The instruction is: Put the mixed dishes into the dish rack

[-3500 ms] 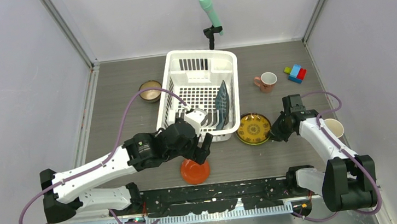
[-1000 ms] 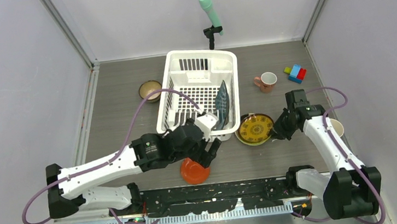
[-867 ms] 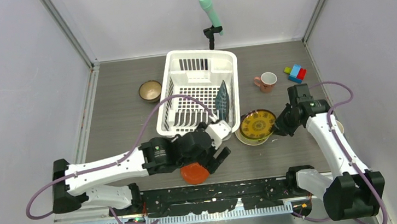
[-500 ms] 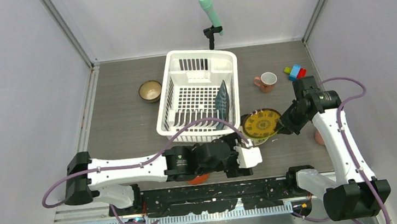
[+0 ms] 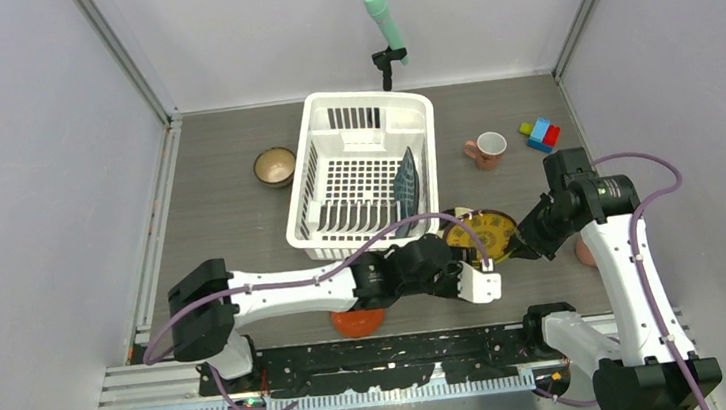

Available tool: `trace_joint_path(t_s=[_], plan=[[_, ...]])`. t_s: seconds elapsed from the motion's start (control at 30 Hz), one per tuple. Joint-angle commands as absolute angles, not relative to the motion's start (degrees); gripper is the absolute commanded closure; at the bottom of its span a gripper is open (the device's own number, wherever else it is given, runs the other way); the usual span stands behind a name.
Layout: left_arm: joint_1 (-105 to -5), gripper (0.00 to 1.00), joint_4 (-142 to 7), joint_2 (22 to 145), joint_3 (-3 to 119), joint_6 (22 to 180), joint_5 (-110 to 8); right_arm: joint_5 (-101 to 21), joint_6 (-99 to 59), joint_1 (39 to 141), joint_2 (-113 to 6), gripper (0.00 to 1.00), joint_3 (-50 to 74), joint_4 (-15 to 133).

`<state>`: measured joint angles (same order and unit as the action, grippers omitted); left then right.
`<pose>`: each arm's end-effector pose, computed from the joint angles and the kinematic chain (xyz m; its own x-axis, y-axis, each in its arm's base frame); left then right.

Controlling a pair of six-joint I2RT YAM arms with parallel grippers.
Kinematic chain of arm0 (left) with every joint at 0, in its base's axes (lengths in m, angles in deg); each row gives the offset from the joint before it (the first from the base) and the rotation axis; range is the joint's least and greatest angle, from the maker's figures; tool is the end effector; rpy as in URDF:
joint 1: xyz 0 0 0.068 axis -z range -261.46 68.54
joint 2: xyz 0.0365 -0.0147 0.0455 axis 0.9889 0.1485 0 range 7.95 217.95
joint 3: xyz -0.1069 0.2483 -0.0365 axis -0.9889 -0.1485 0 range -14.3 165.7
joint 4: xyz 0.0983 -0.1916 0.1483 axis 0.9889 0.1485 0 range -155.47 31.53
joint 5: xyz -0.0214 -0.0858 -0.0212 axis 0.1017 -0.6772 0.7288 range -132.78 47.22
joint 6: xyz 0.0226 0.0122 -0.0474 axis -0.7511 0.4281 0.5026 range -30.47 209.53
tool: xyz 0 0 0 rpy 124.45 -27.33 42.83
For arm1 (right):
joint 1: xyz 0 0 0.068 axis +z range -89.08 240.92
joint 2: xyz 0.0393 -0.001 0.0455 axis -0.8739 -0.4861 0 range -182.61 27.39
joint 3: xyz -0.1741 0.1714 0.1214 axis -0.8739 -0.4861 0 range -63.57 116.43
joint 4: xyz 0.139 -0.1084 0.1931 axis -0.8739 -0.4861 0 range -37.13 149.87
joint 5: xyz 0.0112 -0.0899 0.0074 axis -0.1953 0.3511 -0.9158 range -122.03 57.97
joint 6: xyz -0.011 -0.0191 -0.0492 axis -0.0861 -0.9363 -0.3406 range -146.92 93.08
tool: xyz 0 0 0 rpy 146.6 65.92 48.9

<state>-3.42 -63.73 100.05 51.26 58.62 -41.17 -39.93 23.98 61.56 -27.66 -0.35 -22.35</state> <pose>0.0780 -0.3639 0.2695 0.4156 0.5164 -0.7487 0.8850 -0.0395 0.4639 0.1327 0.0063 0.3191 -0.6443 0.7615 -0.0708 0.7153 0.6328 0.2965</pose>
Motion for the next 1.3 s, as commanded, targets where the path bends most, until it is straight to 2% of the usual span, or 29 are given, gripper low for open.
trace_joint_path(t_s=[0.0, 0.07, 0.2, 0.27, 0.33, 0.43, 0.5, 1.13, 1.27], plan=[[-4.9, 0.58, -65.7, 101.1, 56.7, 57.2, -45.6, -42.1, 23.0, 61.7, -26.2, 1.00, 2.1, -23.2], [-5.3, 0.60, -65.6, 101.2, 56.8, 57.4, -46.1, -41.8, 22.7, 61.7, -26.2, 1.00, 2.0, -23.1], [-5.4, 0.43, -61.1, 100.7, 57.7, 57.0, -47.7, -40.3, 21.7, 61.7, -26.5, 1.00, 1.6, -22.2], [-5.4, 0.41, -58.7, 100.6, 58.4, 56.2, -48.1, -39.7, 21.3, 61.7, -26.6, 1.00, 1.5, -21.7], [-5.8, 0.45, -57.3, 101.0, 59.0, 55.7, -47.8, -39.9, 20.7, 61.7, -26.9, 1.00, 1.4, -21.0], [-6.4, 0.63, -56.4, 101.4, 59.5, 54.8, -47.2, -40.1, 20.1, 61.7, -27.0, 1.00, 1.2, -20.4], [-6.4, 0.69, -55.5, 101.3, 60.1, 53.9, -46.7, -39.4, 19.8, 61.7, -27.0, 1.00, 1.3, -20.5], [-6.3, 0.70, -53.9, 104.0, 62.2, 50.0, -43.2, -41.8, 20.6, 61.7, -26.8, 1.00, 0.9, -20.3], [-5.3, 0.70, -54.4, 106.7, 63.2, 48.4, -39.2, -44.4, 21.4, 61.7, -26.8, 1.00, 0.4, -20.0]])
